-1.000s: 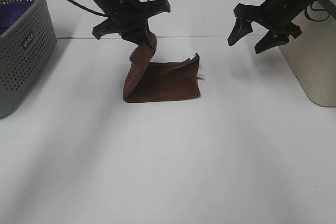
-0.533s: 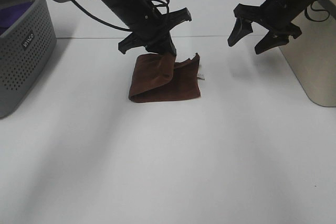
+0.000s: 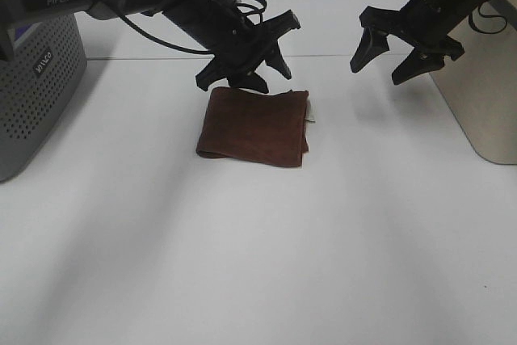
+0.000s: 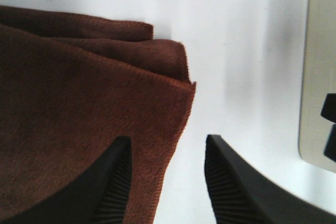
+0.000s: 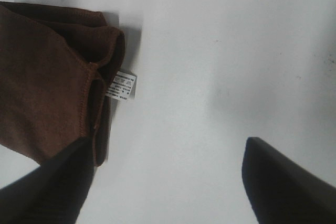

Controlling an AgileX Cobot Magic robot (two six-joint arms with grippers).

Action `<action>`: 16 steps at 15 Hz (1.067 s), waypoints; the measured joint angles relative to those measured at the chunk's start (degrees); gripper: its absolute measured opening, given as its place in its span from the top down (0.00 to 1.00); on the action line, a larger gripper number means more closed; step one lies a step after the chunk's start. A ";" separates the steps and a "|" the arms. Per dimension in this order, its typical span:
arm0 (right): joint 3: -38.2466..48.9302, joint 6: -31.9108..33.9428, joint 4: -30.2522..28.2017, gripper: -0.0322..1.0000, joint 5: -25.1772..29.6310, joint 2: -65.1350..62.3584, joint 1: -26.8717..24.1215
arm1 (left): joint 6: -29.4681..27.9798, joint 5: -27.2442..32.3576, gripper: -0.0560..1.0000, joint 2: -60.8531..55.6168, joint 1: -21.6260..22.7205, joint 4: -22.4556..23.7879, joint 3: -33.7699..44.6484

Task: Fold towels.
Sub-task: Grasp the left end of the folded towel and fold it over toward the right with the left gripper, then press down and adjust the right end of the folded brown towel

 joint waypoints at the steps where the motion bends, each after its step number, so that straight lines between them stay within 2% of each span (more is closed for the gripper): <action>1: 0.00 0.00 0.00 0.24 0.34 0.00 0.00 | 0.69 -0.29 0.54 0.00 0.00 -0.63 0.00; 4: 0.00 -1.09 2.58 0.24 3.72 0.00 0.00 | 4.07 1.03 0.53 -0.34 0.52 -1.26 0.00; 6: 0.00 -4.93 9.74 0.24 7.33 0.00 0.00 | 4.24 6.53 0.53 -0.74 2.81 -1.20 -0.11; 8: 0.00 -8.02 20.57 0.24 10.49 0.00 0.69 | 4.24 12.83 0.53 0.74 7.10 -1.26 -0.11; 10: 0.00 -8.48 21.94 0.24 9.68 0.00 3.44 | 5.67 13.01 0.53 2.01 7.79 -0.69 -0.11; 13: 0.00 -8.59 22.35 0.24 3.50 0.00 9.28 | 6.88 11.75 0.53 4.24 7.79 -0.34 -0.11; 16: 0.00 -8.59 24.47 0.24 -0.17 0.57 10.77 | 7.05 11.46 0.53 5.79 7.79 -0.11 -0.11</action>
